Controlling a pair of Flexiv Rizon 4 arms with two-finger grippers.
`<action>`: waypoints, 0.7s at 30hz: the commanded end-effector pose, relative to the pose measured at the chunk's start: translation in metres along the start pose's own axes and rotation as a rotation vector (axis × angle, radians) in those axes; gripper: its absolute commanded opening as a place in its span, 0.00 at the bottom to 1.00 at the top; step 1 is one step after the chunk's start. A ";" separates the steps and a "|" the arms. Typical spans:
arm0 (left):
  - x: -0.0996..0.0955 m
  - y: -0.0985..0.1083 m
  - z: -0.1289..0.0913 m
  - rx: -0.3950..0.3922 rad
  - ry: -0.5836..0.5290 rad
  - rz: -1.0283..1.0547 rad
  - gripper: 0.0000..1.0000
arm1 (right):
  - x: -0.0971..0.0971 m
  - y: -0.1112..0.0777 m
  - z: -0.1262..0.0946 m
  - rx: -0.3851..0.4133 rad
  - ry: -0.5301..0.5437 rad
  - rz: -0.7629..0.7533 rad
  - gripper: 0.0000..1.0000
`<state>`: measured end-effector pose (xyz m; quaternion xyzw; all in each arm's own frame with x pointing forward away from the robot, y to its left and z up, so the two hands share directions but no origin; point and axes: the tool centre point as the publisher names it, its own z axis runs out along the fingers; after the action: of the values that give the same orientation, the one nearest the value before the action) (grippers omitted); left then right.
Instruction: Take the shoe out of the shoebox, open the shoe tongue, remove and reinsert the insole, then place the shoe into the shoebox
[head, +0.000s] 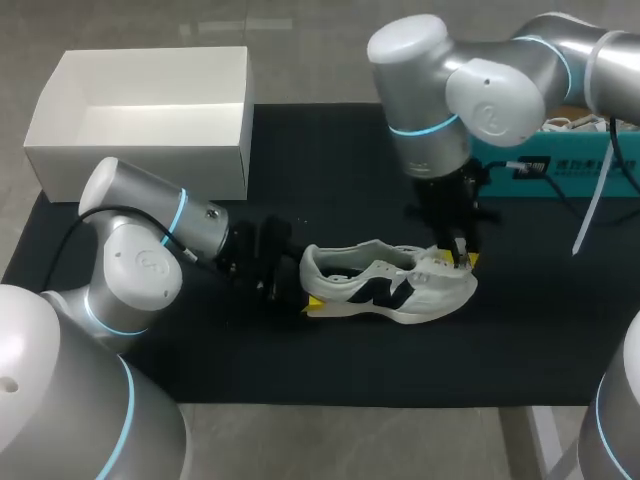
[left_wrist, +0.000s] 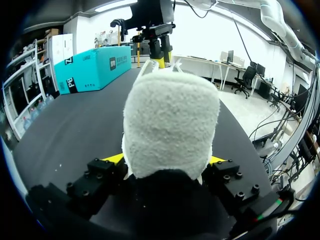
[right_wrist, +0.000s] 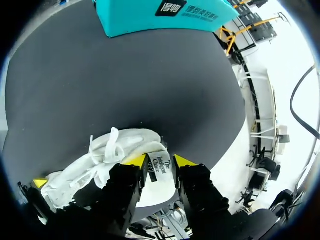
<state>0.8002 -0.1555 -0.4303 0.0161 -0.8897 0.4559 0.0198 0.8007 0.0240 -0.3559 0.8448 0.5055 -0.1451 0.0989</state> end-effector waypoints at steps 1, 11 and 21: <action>0.000 0.001 0.000 0.001 0.000 0.001 0.00 | 0.002 -0.008 -0.026 -0.135 0.046 -0.087 1.00; 0.000 0.001 0.000 0.001 0.000 0.001 0.00 | 0.038 -0.010 -0.093 -0.359 0.121 -0.589 1.00; 0.000 0.001 0.000 0.001 0.000 0.001 0.00 | 0.072 -0.013 -0.115 -0.481 0.474 -1.277 1.00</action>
<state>0.8002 -0.1553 -0.4304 0.0160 -0.8897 0.4559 0.0196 0.8402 0.1260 -0.2660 0.6384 0.7540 -0.0163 0.1537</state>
